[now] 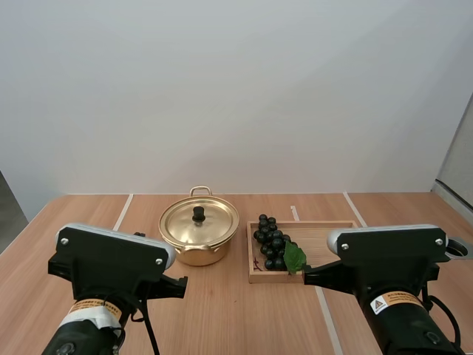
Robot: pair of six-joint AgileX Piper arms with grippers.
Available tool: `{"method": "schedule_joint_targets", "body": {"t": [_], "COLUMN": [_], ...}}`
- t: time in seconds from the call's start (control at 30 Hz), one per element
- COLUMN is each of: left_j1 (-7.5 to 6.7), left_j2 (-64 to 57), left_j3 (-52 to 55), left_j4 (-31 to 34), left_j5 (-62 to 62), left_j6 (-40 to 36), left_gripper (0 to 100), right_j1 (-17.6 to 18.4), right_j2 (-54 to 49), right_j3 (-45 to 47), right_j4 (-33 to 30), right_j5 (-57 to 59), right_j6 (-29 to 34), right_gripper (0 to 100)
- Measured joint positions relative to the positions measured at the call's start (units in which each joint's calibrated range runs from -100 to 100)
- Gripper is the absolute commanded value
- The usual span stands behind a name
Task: Open the pot, put the pineapple inside, and close it
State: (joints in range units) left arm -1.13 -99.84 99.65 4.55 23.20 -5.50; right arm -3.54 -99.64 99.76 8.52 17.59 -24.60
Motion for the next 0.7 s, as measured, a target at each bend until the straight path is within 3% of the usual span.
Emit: {"method": "schedule_joint_targets", "body": {"t": [0.17, 0.2, 0.7], "left_j1": [0.0, 0.0, 0.0], "left_j2": [0.0, 0.0, 0.0], "left_j3": [0.12, 0.12, 0.28], "left_j4": [0.0, -0.11, -0.79], "left_j5": [3.07, 4.59, 8.04], "left_j6": [-0.68, -1.39, -3.1], "left_gripper": [0, 0, 0], "right_j1": [0.0, 0.0, 0.0], "right_j2": [0.0, 0.0, 0.0], "right_j3": [0.0, 0.11, 0.24], "right_j4": [-0.91, -1.32, -1.6], "right_j5": [7.12, 13.7, 15.34], "right_j6": [0.0, 0.0, 0.0], "right_gripper": [0, 0, 0]}}
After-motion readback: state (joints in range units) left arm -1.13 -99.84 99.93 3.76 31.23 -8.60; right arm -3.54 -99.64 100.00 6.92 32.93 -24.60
